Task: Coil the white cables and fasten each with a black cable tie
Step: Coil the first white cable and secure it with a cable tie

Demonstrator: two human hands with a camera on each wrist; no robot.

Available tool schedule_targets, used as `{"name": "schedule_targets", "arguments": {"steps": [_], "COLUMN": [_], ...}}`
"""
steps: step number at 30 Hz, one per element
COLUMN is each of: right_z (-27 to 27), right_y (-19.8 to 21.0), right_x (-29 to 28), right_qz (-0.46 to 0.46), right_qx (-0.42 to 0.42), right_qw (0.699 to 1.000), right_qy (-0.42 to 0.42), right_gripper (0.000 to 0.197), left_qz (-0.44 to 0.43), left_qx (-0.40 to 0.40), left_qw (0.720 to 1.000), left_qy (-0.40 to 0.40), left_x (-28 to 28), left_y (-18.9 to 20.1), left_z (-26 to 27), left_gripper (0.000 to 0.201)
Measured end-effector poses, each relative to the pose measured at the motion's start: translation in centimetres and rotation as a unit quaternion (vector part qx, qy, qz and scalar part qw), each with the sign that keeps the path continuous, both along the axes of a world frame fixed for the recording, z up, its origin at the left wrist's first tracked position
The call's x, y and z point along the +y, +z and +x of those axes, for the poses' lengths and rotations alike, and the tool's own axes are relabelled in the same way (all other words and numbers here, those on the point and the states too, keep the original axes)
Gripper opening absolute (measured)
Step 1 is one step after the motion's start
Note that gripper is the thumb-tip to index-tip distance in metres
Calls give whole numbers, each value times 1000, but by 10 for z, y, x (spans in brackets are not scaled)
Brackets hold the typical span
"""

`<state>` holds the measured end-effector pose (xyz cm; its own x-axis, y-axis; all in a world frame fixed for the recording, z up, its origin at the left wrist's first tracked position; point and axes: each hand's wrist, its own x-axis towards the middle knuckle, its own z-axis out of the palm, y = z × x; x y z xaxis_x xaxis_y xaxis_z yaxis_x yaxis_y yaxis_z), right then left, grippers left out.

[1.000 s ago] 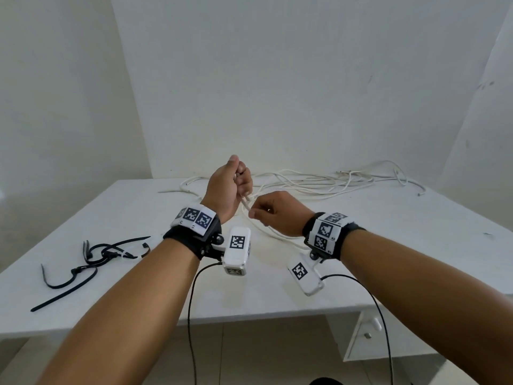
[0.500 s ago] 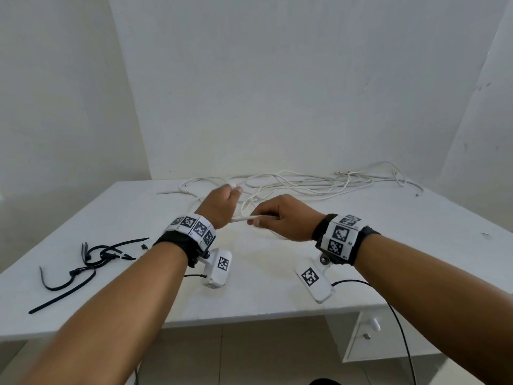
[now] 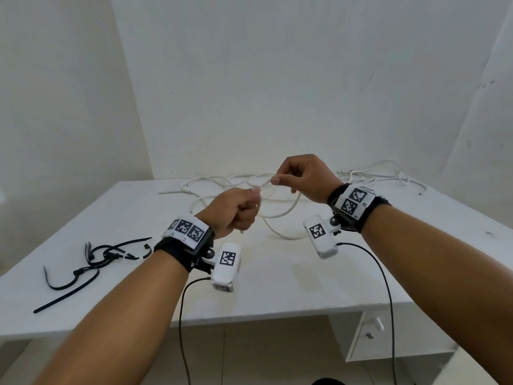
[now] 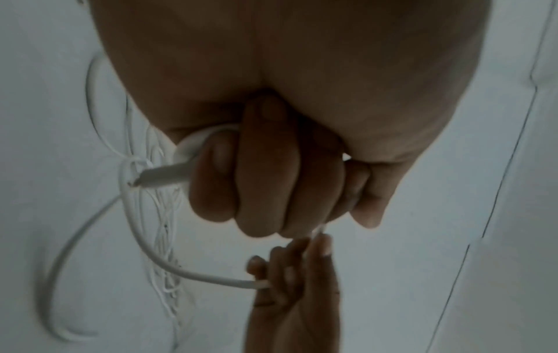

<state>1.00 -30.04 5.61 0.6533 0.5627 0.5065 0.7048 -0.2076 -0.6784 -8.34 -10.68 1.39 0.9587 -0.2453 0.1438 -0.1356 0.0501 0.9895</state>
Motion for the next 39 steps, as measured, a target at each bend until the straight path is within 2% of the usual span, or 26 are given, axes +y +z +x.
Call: {"name": "schedule_targets", "arguments": {"steps": [3, 6, 12, 15, 18, 20, 23, 27, 31, 36, 39], "right_z": [3, 7, 15, 17, 15, 13, 5, -10, -25, -44, -50], "right_y": [-2, -10, -19, -25, -35, -43, -50, -50, -46, -44, -41], "right_x": [2, 7, 17, 24, 31, 32, 29, 34, 42, 44, 41], "right_qz": [13, 42, 88, 114, 123, 120, 69, -78, -146, -231, -233], "right_qx": [27, 61, 86, 109, 140, 154, 105, -18, -62, -90, -55], "right_qw": [999, 995, 989, 985, 979, 978, 992, 997, 987, 968, 969], "right_qy": [30, 61, 76, 76, 80, 74, 28, 11, 22, 45, 52], "right_gripper": [16, 14, 23, 28, 15, 14, 19, 23, 24, 21, 14], "left_qz": [-93, -145, -232, -259, -279, -288, -287, -196, 13, 250, 311], "left_qx": [19, 25, 23, -16, -63, -96, -132, -165, -196, -195, -174], "left_qw": [995, 988, 971, 964, 958, 952, 949, 959, 946, 901, 891], "left_qy": [-20, -41, -51, -50, -32, -29, -13, 124, 259, 296, 282], "left_x": [-3, -6, -12, -15, -17, -16, -11, -12, -8, -15, -12], "left_y": [10, 16, 27, 37, 48, 54, 60, 53, 33, 13, 12], "left_z": [-7, -12, -24, -28, -28, -28, -25, -6, 13, 13, 14], "left_gripper": [45, 47, 47, 45, 52, 53, 48, 41, 35, 41, 40]}}
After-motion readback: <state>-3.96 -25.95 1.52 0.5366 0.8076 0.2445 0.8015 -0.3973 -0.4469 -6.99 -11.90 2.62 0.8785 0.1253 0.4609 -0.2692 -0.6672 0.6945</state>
